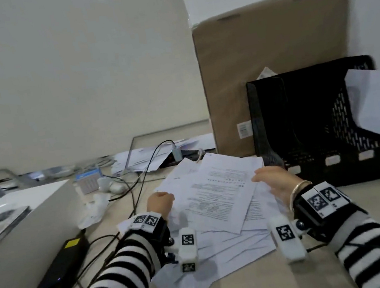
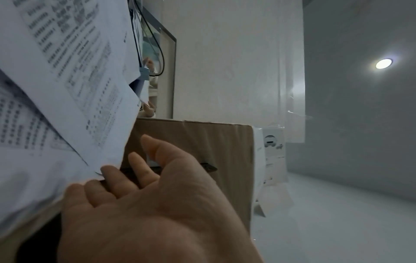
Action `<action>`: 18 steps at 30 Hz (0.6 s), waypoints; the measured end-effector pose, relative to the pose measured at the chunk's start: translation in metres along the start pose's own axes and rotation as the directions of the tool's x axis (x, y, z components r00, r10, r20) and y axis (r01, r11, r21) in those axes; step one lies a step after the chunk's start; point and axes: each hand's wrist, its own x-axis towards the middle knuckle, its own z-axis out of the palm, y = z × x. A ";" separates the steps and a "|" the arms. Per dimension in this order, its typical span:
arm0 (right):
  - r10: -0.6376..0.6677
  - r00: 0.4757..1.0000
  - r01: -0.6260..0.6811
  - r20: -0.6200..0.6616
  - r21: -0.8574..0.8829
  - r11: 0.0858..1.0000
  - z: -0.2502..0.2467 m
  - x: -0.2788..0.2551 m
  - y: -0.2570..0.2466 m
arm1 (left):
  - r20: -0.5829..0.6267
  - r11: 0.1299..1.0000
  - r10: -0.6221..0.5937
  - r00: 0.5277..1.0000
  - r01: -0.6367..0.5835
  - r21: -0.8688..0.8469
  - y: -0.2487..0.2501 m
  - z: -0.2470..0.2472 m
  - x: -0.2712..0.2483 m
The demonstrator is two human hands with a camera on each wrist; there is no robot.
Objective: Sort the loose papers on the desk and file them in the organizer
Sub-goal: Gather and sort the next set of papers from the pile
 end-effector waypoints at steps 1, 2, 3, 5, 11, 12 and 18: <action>0.013 1.000 -0.013 -0.003 0.004 1.000 0.006 0.003 0.002 | 0.002 1.000 -0.013 1.000 0.013 0.020 -0.004 -0.001 0.003; 0.031 1.000 -0.031 0.001 0.014 0.999 0.009 0.006 0.004 | 0.021 0.999 -0.022 1.000 0.021 0.042 -0.004 -0.001 0.003; 0.049 0.999 -0.050 0.017 0.025 0.998 0.013 0.010 0.006 | 0.049 0.998 -0.026 0.998 0.023 0.059 -0.006 0.000 0.006; 0.077 0.995 -0.081 0.065 0.060 0.995 0.015 0.017 0.015 | 0.132 0.994 -0.036 0.991 0.022 0.103 -0.005 0.004 0.009; 0.070 0.992 -0.087 0.101 0.170 0.982 0.012 0.033 0.033 | 0.174 0.976 -0.088 0.981 0.051 0.211 -0.009 0.015 0.029; 0.066 0.992 -0.087 0.111 0.189 0.978 0.011 0.036 0.034 | 0.175 0.981 -0.099 0.980 0.067 0.181 -0.009 0.015 0.031; 0.050 0.992 -0.078 0.113 0.260 0.963 0.000 0.042 0.042 | 0.200 0.998 0.029 0.979 -0.039 0.050 -0.006 0.009 0.038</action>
